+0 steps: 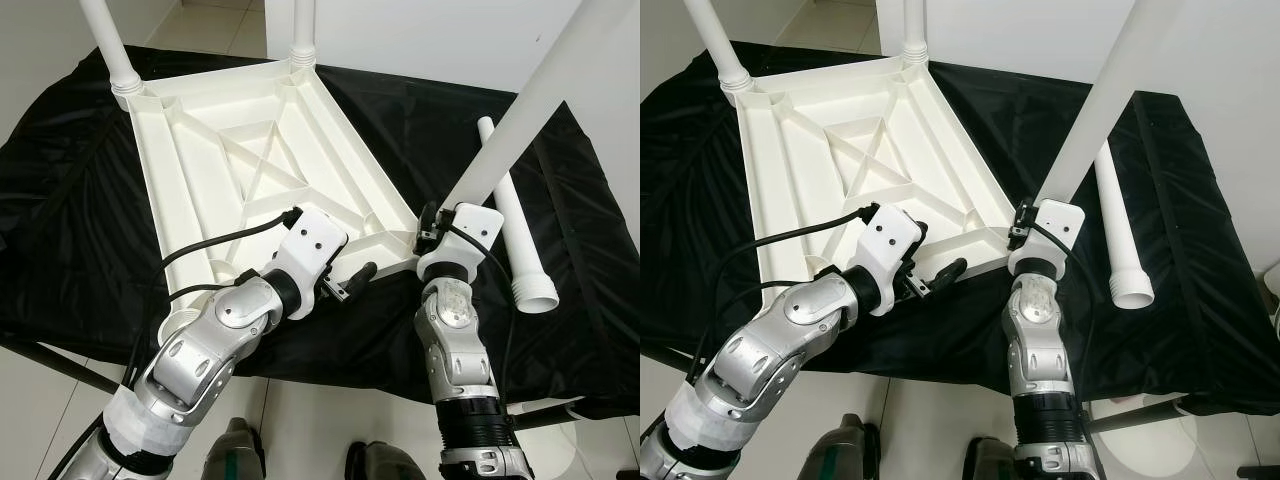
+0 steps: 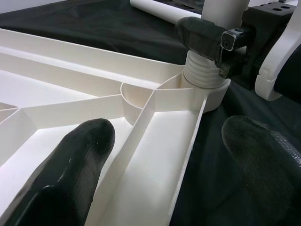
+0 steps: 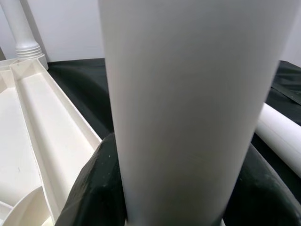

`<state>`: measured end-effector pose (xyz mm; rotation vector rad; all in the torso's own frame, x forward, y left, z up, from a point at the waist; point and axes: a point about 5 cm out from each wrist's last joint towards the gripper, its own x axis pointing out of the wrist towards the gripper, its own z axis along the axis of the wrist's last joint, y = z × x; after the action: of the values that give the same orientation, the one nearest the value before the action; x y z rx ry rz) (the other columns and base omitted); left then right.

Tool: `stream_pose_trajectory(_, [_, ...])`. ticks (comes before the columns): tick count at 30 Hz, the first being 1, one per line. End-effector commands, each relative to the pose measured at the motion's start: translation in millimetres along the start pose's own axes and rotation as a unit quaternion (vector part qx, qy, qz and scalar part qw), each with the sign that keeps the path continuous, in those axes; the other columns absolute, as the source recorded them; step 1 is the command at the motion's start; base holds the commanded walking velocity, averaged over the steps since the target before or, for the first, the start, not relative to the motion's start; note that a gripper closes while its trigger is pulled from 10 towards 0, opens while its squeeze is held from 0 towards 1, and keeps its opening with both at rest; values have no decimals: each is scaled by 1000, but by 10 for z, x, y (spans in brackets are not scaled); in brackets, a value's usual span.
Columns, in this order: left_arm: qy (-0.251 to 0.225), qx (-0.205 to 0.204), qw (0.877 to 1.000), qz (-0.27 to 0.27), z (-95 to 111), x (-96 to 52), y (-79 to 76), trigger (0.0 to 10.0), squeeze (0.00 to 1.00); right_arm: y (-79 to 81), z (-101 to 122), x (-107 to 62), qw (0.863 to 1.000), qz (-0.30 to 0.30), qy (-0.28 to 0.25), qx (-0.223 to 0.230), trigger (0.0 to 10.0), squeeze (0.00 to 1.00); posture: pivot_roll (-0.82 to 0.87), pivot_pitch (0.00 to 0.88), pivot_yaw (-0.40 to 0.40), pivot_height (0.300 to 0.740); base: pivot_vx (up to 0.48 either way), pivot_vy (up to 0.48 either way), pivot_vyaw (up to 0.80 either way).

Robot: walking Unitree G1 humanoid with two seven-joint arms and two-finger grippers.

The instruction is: Building children table

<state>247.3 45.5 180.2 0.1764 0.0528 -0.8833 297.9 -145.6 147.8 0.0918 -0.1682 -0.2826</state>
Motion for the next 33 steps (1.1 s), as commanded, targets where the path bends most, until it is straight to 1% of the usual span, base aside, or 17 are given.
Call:
stream_pose_trajectory(1, [4, 1, 999, -43, -1, -21, -77, 10000, 0, -230, -199, -63, 998, -44, 44, 9, 10000, 1000, 70, 129, 6, 740, 0, 0, 0])
stream_pose_trajectory(5, [5, 0, 999, -45, -3, -20, -81, 10000, 0, -236, -132, -40, 999, -30, 20, 15, 10000, 1000, 70, 129, 6, 740, 0, 0, 0])
stream_pose_trajectory(8, [8, -2, 999, -48, -11, -15, -92, 10000, 0, -268, -64, 24, 1000, 12, 0, 16, 10000, 1000, 64, 134, 12, 740, 0, 0, 0])
stream_pose_trajectory(12, [8, -2, 999, -49, -13, -14, -95, 10000, 0, -291, -45, 50, 1000, 28, -5, 11, 10000, 1000, 64, 134, 12, 740, 0, 0, 0])
stream_pose_trajectory(15, [10, -4, 999, -51, -15, -12, -100, 10000, 0, -324, -24, 91, 997, 79, -5, 6, 10000, 1000, 61, 137, 13, 740, 0, 0, 0])
stream_pose_trajectory(16, [10, -4, 999, -51, -15, -12, -100, 10000, 0, -324, -24, 91, 997, 79, -5, 6, 10000, 1000, 61, 137, 13, 740, 0, 0, 0])
stream_pose_trajectory(17, [11, -4, 999, -51, -16, -11, -101, 10000, 0, -333, -29, 100, 995, 99, -1, 5, 10000, 1000, 61, 138, 15, 740, 0, 0, 0])
stream_pose_trajectory(19, [11, -4, 999, -51, -16, -12, -102, 10000, 0, -335, -30, 101, 995, 104, 0, 4, 10000, 1000, 61, 138, 15, 740, 0, 0, 0])
stream_pose_trajectory(20, [12, -4, 999, -52, -18, -12, -103, 10000, 0, -344, -25, 108, 991, 133, 0, 0, 10000, 0, 61, 138, 15, 740, 0, 0, 0])
stream_pose_trajectory(21, [14, -5, 999, -53, -20, -13, -103, 10000, 0, -352, -22, 114, 988, 156, 0, -2, 10000, 0, 61, 138, 15, 740, 0, 0, 0])
stream_pose_trajectory(22, [14, -5, 999, -53, -20, -13, -103, 10000, 0, -352, -22, 114, 988, 156, 0, -2, 10000, 0, 61, 138, 15, 740, 0, 0, 0])
stream_pose_trajectory(23, [21, -7, 998, -57, -43, -16, -111, 10000, 0, -356, -17, 136, 977, 214, 4, -15, 10000, 0, 61, 136, 19, 740, 0, 0, 0])
stream_pose_trajectory(24, [21, -7, 998, -57, -43, -16, -111, 10000, 0, -356, -17, 136, 977, 214, 4, -15, 10000, 0, 61, 136, 19, 740, 0, 0, 0])
stream_pose_trajectory(25, [27, -10, 998, -60, -70, -21, -119, 10000, 0, -360, -15, 154, 971, 239, 8, -21, 10000, 0, 59, 134, 21, 740, 0, 0, 0])
stream_pose_trajectory(28, [32, -14, 997, -64, -98, -27, -125, 10000, 0, -370, -13, 172, 967, 254, 9, -22, 10000, 0, 59, 134, 21, 740, 0, 0, 0])
stream_pose_trajectory(30, [40, -13, 997, -70, -134, -35, -142, 10000, 0, -387, -4, 207, 960, 279, 12, -27, 10000, 0, 57, 132, 19, 740, 0, 0, 0])
stream_pose_trajectory(33, [49, -13, 995, -85, -164, -50, -176, 10000, 0, -403, 11, 277, 945, 325, 15, -45, 10000, 0, 59, 129, 17, 740, 0, 0, 0])
